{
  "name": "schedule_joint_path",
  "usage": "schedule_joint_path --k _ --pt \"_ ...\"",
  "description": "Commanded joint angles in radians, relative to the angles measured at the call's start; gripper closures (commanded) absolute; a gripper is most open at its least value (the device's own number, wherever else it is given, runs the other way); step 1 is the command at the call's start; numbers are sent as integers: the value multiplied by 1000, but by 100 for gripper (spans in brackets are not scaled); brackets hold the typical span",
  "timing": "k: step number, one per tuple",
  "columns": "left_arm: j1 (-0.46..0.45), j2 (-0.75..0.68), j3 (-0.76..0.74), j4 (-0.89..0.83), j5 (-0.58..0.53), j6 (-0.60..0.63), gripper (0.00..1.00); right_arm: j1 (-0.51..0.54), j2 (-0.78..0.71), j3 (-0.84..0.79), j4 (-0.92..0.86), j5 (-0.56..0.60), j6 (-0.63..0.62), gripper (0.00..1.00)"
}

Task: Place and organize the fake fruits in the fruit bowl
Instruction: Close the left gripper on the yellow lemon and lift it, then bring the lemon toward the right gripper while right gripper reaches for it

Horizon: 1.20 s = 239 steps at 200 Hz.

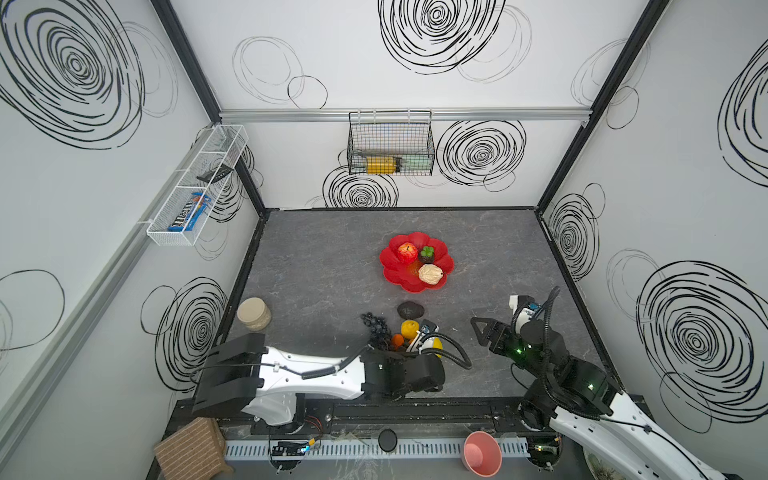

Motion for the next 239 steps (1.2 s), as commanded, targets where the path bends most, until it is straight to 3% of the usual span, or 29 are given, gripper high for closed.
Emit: schedule_joint_path --k 1,31,71,160,194,239 --pt "17 -109 -97 192 -74 98 41 6 21 32 48 -37 -6 22" --pt "43 -230 -226 393 -75 268 41 5 85 59 144 -139 -27 22" --pt "137 -327 -365 627 32 414 41 27 182 89 243 -260 -41 20" --pt "154 -327 -502 994 164 624 41 323 349 183 337 -136 -76 6" --pt "132 -300 -518 1048 166 651 41 360 393 204 322 -83 -77 6" --pt "87 -269 -529 1105 140 688 40 365 427 210 337 -100 -91 9"
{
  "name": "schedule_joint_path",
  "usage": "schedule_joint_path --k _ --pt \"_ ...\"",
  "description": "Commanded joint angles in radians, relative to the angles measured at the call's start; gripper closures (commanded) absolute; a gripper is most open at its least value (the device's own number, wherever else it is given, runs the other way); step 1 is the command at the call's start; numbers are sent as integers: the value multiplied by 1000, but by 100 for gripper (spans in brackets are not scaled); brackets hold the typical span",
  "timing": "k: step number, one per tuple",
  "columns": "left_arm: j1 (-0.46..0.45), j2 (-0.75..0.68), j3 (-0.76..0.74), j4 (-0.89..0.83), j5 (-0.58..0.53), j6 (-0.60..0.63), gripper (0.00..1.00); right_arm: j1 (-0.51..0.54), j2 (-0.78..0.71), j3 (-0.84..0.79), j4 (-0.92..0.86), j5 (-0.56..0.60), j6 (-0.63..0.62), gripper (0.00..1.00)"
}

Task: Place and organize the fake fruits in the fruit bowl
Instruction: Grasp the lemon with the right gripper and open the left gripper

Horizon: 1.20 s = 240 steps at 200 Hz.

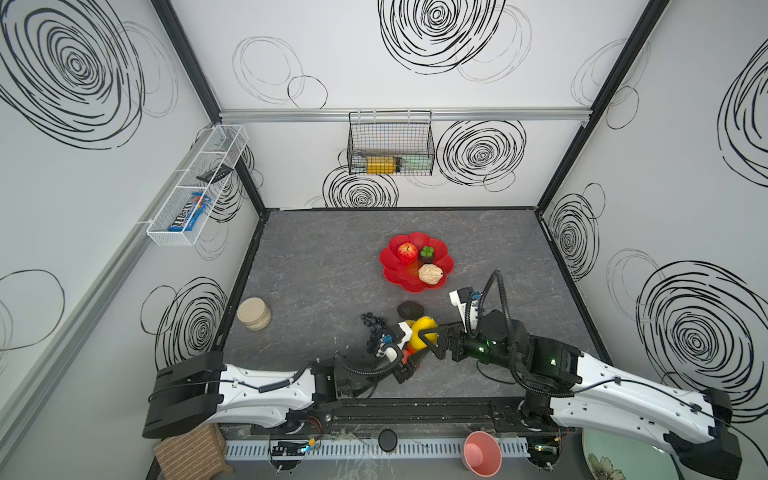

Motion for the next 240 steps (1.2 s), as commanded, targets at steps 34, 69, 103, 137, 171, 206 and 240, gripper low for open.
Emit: schedule_joint_path --k 34,69,103,137,171,206,240 --pt "-25 38 -5 123 -25 53 40 14 32 33 41 -2 -22 14" --pt "-24 39 -9 133 -39 45 40 29 36 30 24 36 -35 21" --pt "-25 43 -9 134 -35 45 40 36 45 32 34 33 -40 27" --pt "-25 48 -3 125 -26 43 38 39 48 34 37 44 -45 33" --pt "-25 40 -1 102 -36 29 21 38 51 42 34 55 -54 38" --pt "-19 -8 -8 49 -72 -8 3 34 36 45 33 108 -59 38" --pt "-5 -162 -58 -35 -108 -81 4 -56 20 76 -13 151 -125 38"
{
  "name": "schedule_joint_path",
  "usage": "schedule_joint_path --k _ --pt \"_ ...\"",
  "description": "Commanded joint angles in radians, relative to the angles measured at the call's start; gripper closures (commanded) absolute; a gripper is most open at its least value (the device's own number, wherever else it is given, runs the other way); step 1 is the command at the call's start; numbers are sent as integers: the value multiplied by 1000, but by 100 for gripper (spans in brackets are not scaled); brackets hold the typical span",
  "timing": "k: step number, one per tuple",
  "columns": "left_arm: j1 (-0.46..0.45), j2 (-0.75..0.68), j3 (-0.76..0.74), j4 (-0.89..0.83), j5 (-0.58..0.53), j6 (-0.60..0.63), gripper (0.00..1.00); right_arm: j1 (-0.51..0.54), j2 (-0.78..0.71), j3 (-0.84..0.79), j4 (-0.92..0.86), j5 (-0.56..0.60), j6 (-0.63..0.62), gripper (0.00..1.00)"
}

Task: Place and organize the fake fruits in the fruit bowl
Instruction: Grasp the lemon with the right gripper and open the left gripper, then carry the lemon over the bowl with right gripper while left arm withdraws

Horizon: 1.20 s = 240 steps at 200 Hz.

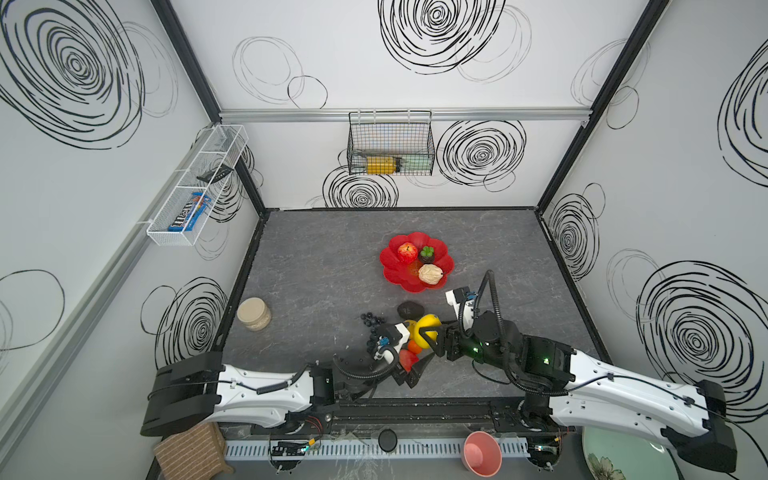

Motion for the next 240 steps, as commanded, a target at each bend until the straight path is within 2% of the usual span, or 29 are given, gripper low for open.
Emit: schedule_joint_path --k 1,30,53,82,108,153,210,240 --pt "14 -111 -33 -41 -48 -64 4 -72 -19 61 -24 52 -58 38" --pt "59 -307 -126 -116 -51 -154 4 -229 -10 81 -22 -5 -144 39" --pt "139 -484 -195 -205 -74 -245 4 -315 45 100 9 -35 -196 39" --pt "255 -713 -244 -381 -104 -352 4 -354 157 126 89 -33 -244 39" --pt "374 -841 -287 -460 -21 -430 4 -358 303 188 128 1 -292 39" --pt "520 -878 -314 -473 129 -489 4 -360 539 303 189 45 -371 39" --pt "544 -866 -321 -447 178 -488 4 -360 817 466 187 100 -457 39" --pt "547 -888 -325 -458 180 -490 4 -361 968 591 119 148 -469 39"
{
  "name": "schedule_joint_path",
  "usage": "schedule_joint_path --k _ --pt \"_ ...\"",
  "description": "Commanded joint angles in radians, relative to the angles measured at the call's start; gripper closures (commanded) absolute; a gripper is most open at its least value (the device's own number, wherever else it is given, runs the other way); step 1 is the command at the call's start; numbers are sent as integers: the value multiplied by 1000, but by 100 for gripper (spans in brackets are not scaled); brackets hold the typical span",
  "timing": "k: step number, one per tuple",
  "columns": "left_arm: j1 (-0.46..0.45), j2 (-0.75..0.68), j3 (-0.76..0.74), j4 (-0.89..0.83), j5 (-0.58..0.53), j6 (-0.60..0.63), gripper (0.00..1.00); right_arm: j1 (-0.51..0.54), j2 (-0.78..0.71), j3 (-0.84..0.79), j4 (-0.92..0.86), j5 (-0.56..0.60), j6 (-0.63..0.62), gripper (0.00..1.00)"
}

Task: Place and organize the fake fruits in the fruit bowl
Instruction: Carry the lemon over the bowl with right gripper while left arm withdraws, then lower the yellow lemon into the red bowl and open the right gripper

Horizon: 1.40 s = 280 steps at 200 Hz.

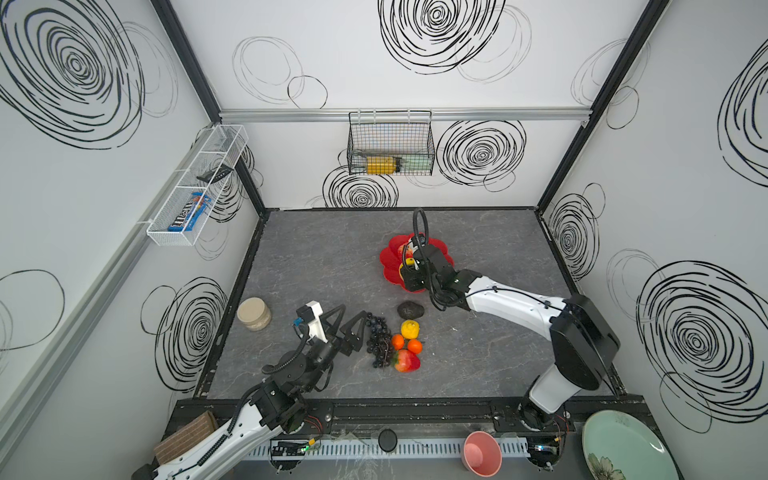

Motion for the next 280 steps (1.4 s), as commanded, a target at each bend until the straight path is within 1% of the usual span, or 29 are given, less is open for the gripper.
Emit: schedule_joint_path --k 1,22,48,93,170,280 --pt "8 -22 -91 24 21 -16 4 -3 83 100 -43 67 -38 39" --pt "11 -41 -93 11 20 -18 4 -5 177 193 -95 91 -55 40" --pt "12 -52 -96 5 20 -19 4 -14 259 258 -101 87 -73 41" --pt "13 -48 -97 9 21 -20 4 -14 346 329 -119 111 -101 41" --pt "15 -43 -99 17 26 -20 4 -6 411 372 -113 179 -141 40" --pt "18 -40 -100 22 33 -20 4 27 457 402 -67 211 -192 39"
